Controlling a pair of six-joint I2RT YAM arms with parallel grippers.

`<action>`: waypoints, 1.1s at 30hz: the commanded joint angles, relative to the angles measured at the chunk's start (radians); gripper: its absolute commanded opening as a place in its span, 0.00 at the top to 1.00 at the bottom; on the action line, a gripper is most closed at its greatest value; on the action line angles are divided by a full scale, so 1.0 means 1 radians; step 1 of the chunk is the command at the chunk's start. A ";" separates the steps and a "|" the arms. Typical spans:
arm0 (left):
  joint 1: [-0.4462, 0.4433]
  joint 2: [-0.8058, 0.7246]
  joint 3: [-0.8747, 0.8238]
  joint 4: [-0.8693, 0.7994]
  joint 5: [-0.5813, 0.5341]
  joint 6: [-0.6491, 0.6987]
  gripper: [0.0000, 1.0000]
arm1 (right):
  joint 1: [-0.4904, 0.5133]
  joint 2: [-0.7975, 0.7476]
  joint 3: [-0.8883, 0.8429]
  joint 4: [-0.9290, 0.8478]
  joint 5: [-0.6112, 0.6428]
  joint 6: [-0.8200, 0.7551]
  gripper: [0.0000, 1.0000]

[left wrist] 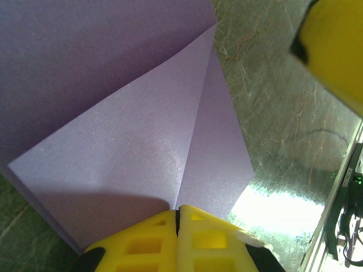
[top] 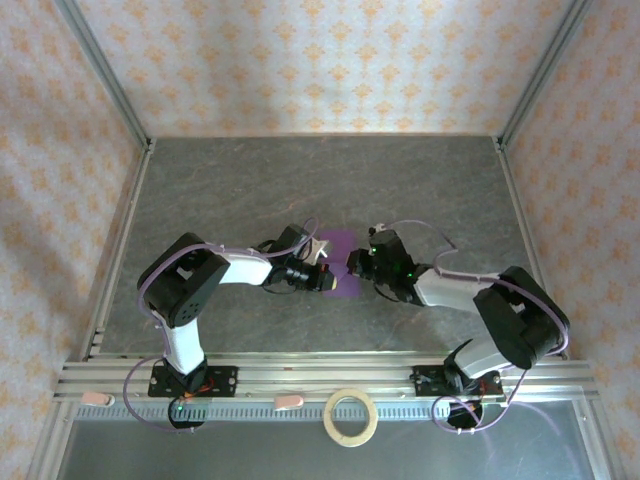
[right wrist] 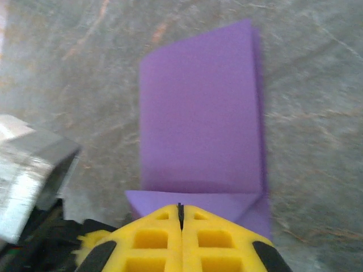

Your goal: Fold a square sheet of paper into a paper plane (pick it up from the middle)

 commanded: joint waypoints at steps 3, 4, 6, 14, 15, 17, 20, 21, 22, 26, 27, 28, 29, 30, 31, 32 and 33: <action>-0.008 0.109 -0.041 -0.127 -0.133 0.032 1.00 | 0.015 0.011 -0.003 0.012 0.076 -0.008 1.00; -0.008 0.110 -0.039 -0.128 -0.133 0.032 1.00 | 0.021 0.012 -0.005 0.016 0.087 -0.013 1.00; -0.009 0.110 -0.040 -0.127 -0.135 0.033 1.00 | 0.037 0.009 -0.024 0.044 0.132 -0.038 1.00; -0.007 0.112 -0.051 -0.123 -0.136 0.032 1.00 | 0.110 -0.089 -0.113 0.172 0.363 -0.179 1.00; -0.008 0.114 -0.051 -0.121 -0.134 0.032 1.00 | 0.110 -0.103 -0.125 0.194 0.370 -0.192 1.00; -0.008 0.116 -0.051 -0.120 -0.134 0.031 1.00 | 0.110 -0.133 -0.133 0.202 0.392 -0.199 1.00; -0.008 0.117 -0.051 -0.118 -0.134 0.030 1.00 | 0.108 -0.183 -0.140 0.206 0.433 -0.189 1.00; -0.009 0.119 -0.049 -0.117 -0.135 0.031 1.00 | 0.107 -0.195 -0.138 0.194 0.438 -0.165 1.00; -0.009 0.123 -0.049 -0.117 -0.135 0.031 1.00 | 0.103 -0.205 -0.128 0.168 0.421 -0.149 1.00; -0.008 0.125 -0.051 -0.116 -0.133 0.029 1.00 | 0.023 -0.181 -0.069 0.107 0.081 -0.066 1.00; -0.009 0.123 -0.053 -0.114 -0.134 0.030 1.00 | -0.005 -0.155 -0.052 0.108 -0.031 -0.041 1.00; -0.007 0.123 -0.053 -0.114 -0.134 0.030 1.00 | -0.026 -0.124 -0.037 0.115 -0.136 -0.011 1.00; -0.009 0.125 -0.052 -0.114 -0.135 0.030 1.00 | -0.035 -0.097 -0.023 0.109 -0.180 0.034 1.00; -0.008 0.127 -0.053 -0.114 -0.135 0.030 1.00 | -0.037 -0.077 -0.012 0.088 -0.184 0.075 1.00; -0.007 0.128 -0.053 -0.114 -0.136 0.030 1.00 | -0.039 -0.048 -0.001 0.077 -0.192 0.104 1.00; -0.008 0.128 -0.053 -0.112 -0.135 0.029 1.00 | -0.038 -0.024 0.011 0.073 -0.209 0.099 1.00; -0.009 0.128 -0.054 -0.108 -0.135 0.028 1.00 | -0.035 -0.009 0.013 0.084 -0.220 0.091 1.00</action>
